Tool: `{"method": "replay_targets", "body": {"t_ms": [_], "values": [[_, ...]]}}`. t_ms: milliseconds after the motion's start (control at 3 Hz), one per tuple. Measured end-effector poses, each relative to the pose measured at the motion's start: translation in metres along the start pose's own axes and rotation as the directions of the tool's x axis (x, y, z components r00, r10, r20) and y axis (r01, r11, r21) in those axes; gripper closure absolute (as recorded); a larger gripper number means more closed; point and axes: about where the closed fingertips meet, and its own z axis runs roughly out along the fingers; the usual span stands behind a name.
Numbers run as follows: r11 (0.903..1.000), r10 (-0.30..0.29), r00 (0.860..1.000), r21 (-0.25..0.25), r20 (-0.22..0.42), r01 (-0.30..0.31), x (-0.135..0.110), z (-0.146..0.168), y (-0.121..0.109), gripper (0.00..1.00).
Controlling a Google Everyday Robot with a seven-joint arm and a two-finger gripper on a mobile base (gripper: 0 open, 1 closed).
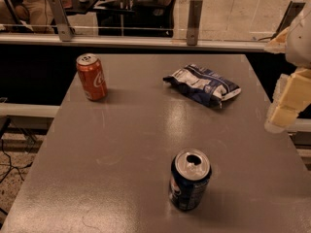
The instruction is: Pick coke can
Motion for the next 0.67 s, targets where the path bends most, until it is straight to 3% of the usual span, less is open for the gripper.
{"method": "replay_targets", "body": {"t_ms": [667], "values": [[0.9999,-0.013,0.999,-0.001,0.032,0.013,-0.012,0.007,-0.003,0.0]]}}
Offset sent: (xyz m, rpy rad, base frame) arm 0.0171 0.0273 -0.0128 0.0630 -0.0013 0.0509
